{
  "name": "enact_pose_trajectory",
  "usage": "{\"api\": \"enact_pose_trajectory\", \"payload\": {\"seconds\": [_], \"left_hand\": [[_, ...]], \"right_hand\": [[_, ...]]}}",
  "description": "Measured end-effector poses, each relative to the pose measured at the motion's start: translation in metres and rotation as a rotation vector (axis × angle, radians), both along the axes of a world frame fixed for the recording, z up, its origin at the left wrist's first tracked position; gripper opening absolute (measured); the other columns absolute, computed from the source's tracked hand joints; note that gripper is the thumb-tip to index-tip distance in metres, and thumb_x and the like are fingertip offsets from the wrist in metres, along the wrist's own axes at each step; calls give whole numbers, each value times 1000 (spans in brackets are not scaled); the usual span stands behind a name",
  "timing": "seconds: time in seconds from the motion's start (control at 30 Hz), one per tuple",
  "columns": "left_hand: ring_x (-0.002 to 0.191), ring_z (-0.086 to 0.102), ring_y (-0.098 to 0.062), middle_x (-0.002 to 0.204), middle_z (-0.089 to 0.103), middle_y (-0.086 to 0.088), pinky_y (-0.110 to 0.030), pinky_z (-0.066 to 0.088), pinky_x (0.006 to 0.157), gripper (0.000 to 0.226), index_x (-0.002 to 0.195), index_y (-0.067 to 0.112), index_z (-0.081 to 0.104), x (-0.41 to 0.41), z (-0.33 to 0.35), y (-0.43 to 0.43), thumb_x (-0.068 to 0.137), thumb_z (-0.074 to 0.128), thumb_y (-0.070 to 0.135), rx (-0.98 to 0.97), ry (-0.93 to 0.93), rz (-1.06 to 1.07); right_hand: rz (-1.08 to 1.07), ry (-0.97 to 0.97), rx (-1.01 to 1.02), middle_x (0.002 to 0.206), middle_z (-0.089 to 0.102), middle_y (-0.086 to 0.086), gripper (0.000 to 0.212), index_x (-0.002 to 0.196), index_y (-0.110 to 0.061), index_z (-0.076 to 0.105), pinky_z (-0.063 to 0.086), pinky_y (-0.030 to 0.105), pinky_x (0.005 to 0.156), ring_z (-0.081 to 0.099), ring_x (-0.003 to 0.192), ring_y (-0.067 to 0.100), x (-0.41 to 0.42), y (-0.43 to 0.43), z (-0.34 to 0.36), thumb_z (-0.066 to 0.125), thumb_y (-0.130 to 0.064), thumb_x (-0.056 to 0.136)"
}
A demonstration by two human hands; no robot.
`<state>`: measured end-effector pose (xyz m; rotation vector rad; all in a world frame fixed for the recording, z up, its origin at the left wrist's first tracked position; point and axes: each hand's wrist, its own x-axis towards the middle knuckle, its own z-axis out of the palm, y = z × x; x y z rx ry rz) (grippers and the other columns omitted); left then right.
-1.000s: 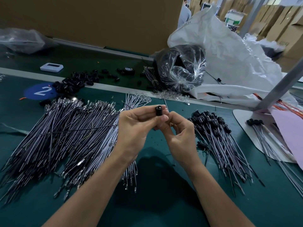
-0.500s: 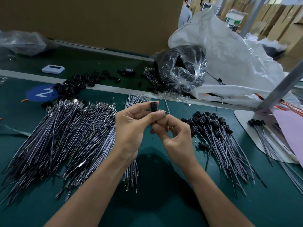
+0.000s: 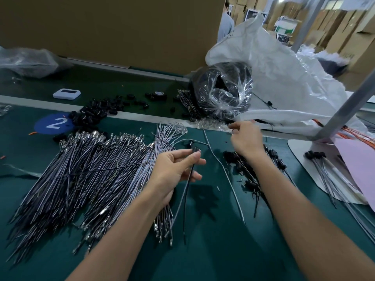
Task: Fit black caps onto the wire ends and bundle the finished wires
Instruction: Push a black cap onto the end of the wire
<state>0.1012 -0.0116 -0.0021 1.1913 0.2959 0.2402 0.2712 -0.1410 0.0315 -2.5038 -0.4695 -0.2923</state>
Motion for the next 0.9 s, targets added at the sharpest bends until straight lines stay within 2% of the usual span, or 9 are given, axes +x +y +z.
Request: {"api": "enact_pose_trajectory", "payload": {"seconds": [0.07, 0.13, 0.23, 0.3, 0.37, 0.47, 0.57, 0.73, 0.9], "left_hand": [[50, 66, -16, 87, 76, -10, -24, 55, 51, 29, 100, 8, 71, 0, -2, -1, 74, 74, 19, 24, -10, -9], [54, 68, -18, 87, 76, -10, -23, 54, 51, 32, 98, 11, 72, 1, -3, -3, 69, 76, 21, 41, -14, -22], [58, 70, -18, 85, 76, -11, -21, 52, 52, 21, 95, 11, 72, 2, -4, -3, 74, 75, 12, 38, -23, -24], [61, 71, -18, 85, 76, -12, -20, 53, 54, 14, 93, 10, 72, 2, -4, -3, 80, 73, 6, 30, -33, -20], [65, 72, -19, 85, 76, -12, -21, 55, 57, 13, 92, 10, 72, 2, -5, -3, 80, 72, 4, 24, -42, -19], [69, 73, -20, 85, 76, -13, -23, 57, 60, 15, 91, 10, 72, 3, -5, -2, 78, 73, 2, 12, -48, -8], [70, 73, -21, 85, 76, -12, -23, 57, 59, 15, 90, 10, 72, 5, -6, -4, 78, 73, 0, 21, -49, 3], [64, 72, -17, 76, 75, -8, -20, 53, 54, 16, 86, 11, 72, 6, -7, -8, 79, 73, -4, 86, -49, 20], [63, 72, -15, 74, 75, -5, -19, 53, 54, 21, 82, 15, 73, 5, -8, -7, 78, 73, -6, 175, -87, 28]], "right_hand": [[-28, 12, -148, 108, 68, 21, 27, 110, 0, 68, 45, 32, 81, 58, 104, 34, 25, 4, -4, 47, 1, 94], [-63, 55, -211, 104, 66, 23, 22, 108, 4, 65, 41, 31, 74, 56, 97, 33, 42, 7, -10, 47, -4, 97], [-107, 71, -242, 102, 62, 22, 20, 109, 4, 64, 45, 33, 74, 52, 84, 29, 55, 12, -16, 53, -6, 96], [-118, 54, -243, 101, 66, 21, 19, 106, 3, 68, 50, 36, 75, 54, 82, 30, 59, 14, -20, 55, -3, 93], [-112, 40, -222, 97, 68, 20, 17, 100, 1, 71, 49, 35, 72, 58, 82, 30, 60, 14, -20, 57, -2, 91], [-50, 51, -62, 92, 71, 12, 10, 95, -4, 74, 48, 28, 72, 63, 84, 24, 53, 15, -12, 67, -6, 87], [125, 94, 234, 76, 65, -2, 12, 95, -11, 73, 43, 9, 61, 56, 69, 8, 14, 13, 0, 74, -8, 84], [372, 220, 611, 69, 70, -5, 13, 80, -16, 74, 50, 17, 59, 61, 61, 4, -71, -4, -6, 76, -3, 79], [423, 262, 658, 69, 72, -2, 16, 78, -17, 74, 50, 20, 61, 61, 58, 7, -92, -6, -12, 77, -2, 78]]}}
